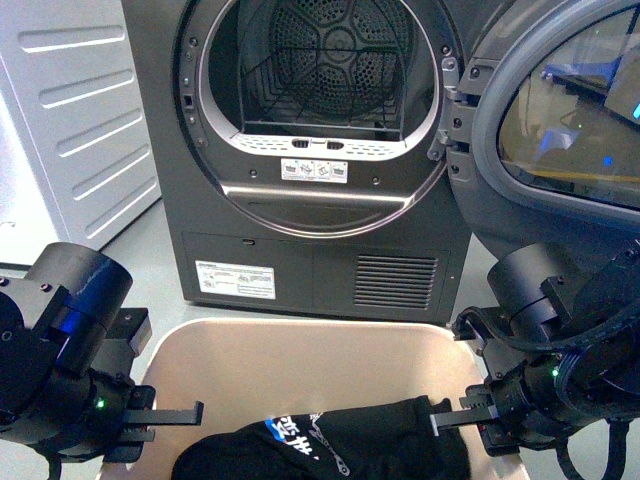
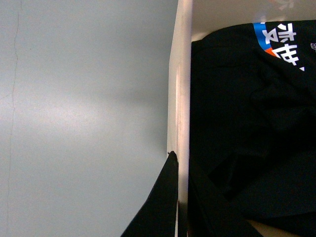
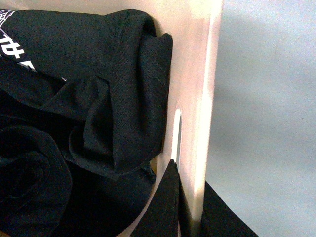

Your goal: Move hamper under clothes hanger

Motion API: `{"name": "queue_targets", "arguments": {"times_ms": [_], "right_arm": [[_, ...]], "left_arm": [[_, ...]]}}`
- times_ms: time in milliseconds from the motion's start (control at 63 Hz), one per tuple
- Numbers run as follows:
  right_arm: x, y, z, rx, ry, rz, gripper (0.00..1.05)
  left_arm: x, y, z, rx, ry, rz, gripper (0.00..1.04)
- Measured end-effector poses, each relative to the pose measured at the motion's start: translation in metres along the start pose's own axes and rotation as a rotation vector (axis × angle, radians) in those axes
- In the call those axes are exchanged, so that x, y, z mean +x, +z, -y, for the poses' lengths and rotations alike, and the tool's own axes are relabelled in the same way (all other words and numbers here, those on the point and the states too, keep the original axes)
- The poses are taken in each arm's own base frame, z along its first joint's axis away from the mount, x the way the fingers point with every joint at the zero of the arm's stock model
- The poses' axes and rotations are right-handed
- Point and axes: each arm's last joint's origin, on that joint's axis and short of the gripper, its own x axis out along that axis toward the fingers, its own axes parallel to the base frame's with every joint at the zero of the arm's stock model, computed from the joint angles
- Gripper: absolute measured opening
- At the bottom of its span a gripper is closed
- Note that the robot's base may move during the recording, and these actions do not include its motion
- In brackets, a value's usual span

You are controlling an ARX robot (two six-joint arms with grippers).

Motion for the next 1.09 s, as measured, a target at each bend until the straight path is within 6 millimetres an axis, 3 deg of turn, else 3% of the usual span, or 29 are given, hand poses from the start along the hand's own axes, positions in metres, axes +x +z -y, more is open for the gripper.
{"name": "queue_targets", "arguments": {"times_ms": [349, 587, 1094], "right_arm": [[-0.001, 0.0, -0.009, -0.019, 0.025, 0.004, 0.03], [-0.001, 0.002, 0.006, 0.013, -0.014, 0.01, 0.03], [-0.003, 0.003, 0.001, -0.002, 0.003, 0.014, 0.03]], "left_arm": [[0.0, 0.001, -0.007, -0.016, 0.034, 0.004, 0.04], [-0.002, 0.003, 0.004, 0.007, -0.015, 0.009, 0.04], [-0.002, 0.004, 0.0, 0.0, 0.001, 0.012, 0.04]]}}
